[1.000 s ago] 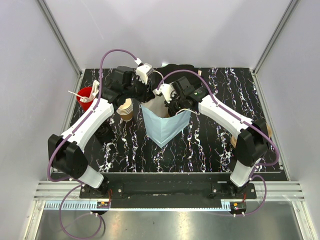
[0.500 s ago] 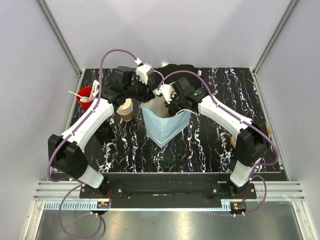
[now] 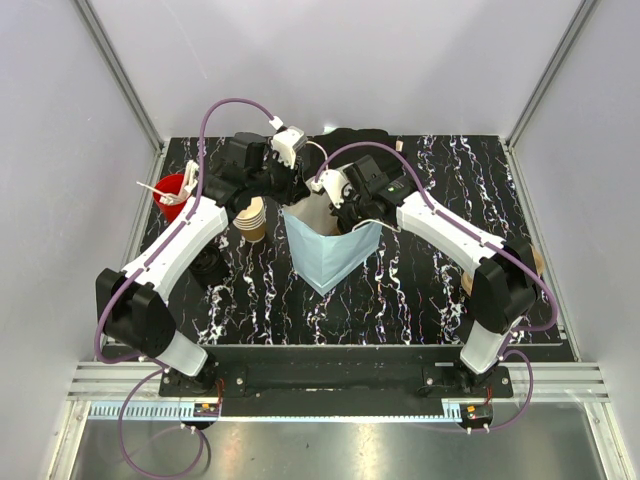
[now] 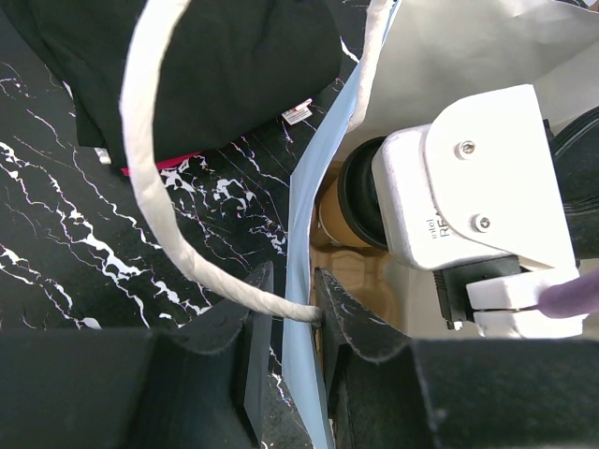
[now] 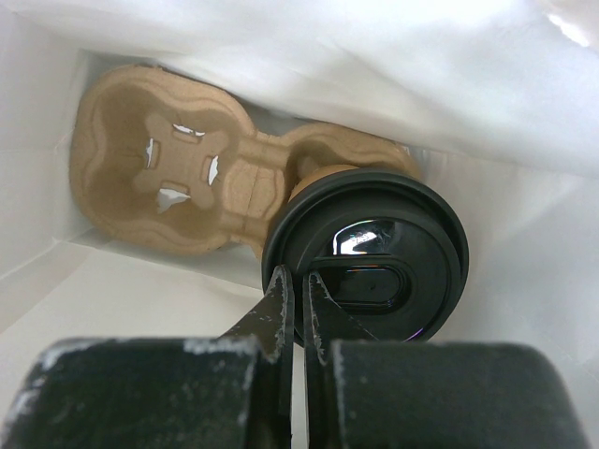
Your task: Pack the takeout coffee
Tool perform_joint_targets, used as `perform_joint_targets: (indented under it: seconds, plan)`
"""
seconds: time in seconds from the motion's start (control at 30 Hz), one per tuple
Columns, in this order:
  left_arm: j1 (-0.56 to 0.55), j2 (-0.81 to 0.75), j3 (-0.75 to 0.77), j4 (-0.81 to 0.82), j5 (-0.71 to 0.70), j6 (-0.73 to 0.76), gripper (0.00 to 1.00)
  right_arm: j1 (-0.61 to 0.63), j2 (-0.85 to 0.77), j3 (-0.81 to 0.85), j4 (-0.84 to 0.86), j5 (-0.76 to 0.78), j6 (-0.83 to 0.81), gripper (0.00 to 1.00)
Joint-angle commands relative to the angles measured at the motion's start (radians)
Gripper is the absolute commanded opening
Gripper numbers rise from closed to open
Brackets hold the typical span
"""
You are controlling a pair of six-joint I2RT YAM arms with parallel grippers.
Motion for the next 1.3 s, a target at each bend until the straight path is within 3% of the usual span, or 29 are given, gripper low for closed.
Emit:
perform_joint_targets:
  seconds: [0.0, 1.27]
  plan:
    - [-0.002, -0.03, 0.036, 0.027, 0.0, 0.0, 0.27, -0.005, -0.044, -0.008, 0.026, 0.018, -0.014, 0.0]
    - [-0.001, -0.035, 0.033, 0.027, 0.004, 0.002, 0.27, -0.005, -0.018, -0.027, 0.072, 0.001, -0.026, 0.0]
